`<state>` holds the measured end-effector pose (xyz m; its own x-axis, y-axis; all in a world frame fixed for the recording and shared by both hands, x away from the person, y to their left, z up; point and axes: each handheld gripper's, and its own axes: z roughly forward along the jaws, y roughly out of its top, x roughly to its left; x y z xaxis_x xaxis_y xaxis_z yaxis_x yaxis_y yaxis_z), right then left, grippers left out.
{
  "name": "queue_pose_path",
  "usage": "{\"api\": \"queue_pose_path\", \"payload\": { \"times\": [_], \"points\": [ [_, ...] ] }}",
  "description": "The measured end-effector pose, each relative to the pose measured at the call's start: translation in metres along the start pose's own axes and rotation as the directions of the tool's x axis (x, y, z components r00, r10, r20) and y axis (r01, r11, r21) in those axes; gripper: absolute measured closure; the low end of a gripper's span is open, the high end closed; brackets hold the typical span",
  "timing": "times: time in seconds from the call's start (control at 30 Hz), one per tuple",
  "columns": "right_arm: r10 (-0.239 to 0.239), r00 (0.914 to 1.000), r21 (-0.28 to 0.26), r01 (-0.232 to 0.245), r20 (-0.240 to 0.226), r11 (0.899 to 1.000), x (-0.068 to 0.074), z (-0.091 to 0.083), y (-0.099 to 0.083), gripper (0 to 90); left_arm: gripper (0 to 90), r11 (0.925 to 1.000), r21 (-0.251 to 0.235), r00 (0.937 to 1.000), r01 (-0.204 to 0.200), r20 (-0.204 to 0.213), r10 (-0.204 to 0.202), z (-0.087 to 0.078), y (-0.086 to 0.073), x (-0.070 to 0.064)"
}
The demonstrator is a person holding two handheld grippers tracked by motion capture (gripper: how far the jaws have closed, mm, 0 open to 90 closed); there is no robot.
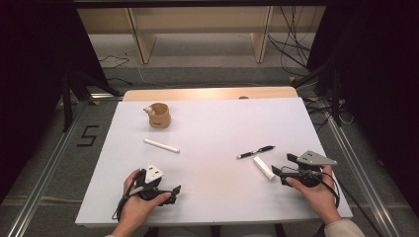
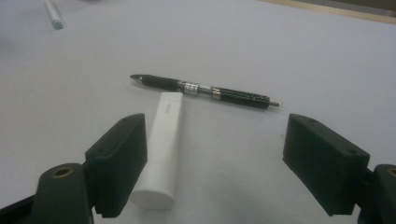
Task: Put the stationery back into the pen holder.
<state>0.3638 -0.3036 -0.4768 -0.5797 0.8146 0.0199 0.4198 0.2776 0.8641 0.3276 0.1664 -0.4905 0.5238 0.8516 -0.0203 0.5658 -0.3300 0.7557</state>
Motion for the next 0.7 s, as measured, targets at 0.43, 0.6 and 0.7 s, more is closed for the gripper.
{"api": "queue_pose_path", "payload": {
  "times": [0.43, 0.6, 0.7],
  "points": [
    [-0.019, 0.9995, 0.012, 0.019, 0.025, 1.000, 0.000, -0.002, 0.003, 33.2, 5.7, 1.0000, -0.006, 1.0000, 0.001, 0.000, -0.001, -0.002, 0.000, -0.003],
    [-0.022, 0.9989, 0.031, 0.021, 0.042, 0.999, -0.003, 0.001, 0.006, 52.7, 6.0, 1.0000, -0.002, 1.0000, 0.004, -0.001, -0.004, -0.001, 0.000, -0.002],
    [-0.035, 0.9976, 0.036, 0.033, 0.060, 0.999, -0.006, 0.003, 0.011, 69.0, 6.3, 0.9999, -0.006, 1.0000, 0.008, -0.003, -0.008, -0.001, 0.000, -0.002]
  ]
}}
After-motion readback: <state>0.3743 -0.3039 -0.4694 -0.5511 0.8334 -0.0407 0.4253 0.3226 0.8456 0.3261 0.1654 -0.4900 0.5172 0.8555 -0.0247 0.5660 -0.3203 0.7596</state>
